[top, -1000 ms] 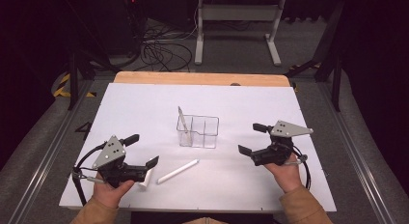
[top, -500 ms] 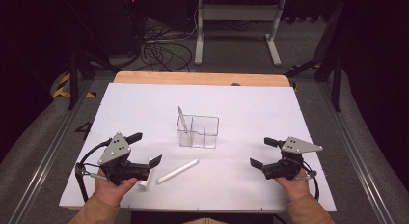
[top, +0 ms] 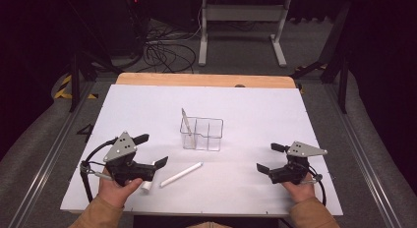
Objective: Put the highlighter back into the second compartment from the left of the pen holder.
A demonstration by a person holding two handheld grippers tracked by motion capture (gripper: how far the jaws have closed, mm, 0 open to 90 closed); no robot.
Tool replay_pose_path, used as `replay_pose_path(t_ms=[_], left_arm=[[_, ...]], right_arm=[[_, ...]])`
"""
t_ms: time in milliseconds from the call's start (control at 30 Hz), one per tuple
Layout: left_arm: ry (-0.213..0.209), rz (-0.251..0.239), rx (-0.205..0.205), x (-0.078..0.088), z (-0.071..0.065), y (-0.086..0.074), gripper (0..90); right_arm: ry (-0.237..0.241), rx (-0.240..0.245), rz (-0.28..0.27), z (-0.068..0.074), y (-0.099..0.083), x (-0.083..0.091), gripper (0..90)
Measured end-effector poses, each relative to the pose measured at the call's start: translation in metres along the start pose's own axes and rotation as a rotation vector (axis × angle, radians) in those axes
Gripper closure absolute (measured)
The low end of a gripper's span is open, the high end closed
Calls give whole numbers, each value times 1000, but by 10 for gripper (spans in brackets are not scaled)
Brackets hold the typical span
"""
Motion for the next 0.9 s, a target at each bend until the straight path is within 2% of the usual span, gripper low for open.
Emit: replay_pose_path(t_ms=[200,333,467,600,900], left_arm=[[20,27,-26,-2,-2,1,95],[-8,36,-12,-5,-2,2,112],[-48,66,9,-10,-2,4,123],[-64,103,3,-18,-2,6,139],[-71,143,-12,-35,-3,12,144]], right_arm=[[-5,14,0,2,-1,-1,2],[0,11,11,3,-2,-3,2],[0,17,9,5,-3,-3,3],[1,18,8,5,-3,-3,3],[5,19,7,5,-3,-3,4]])
Point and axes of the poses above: each handheld gripper's, and its own axes: x roughly backward along the jaws, y roughly out of its top, z roughly to its left, the point moved 4 cm from there along -x, roughly forward along the jaws, and after that the axes turned 5 degrees about -y, right-handed, at the moved point
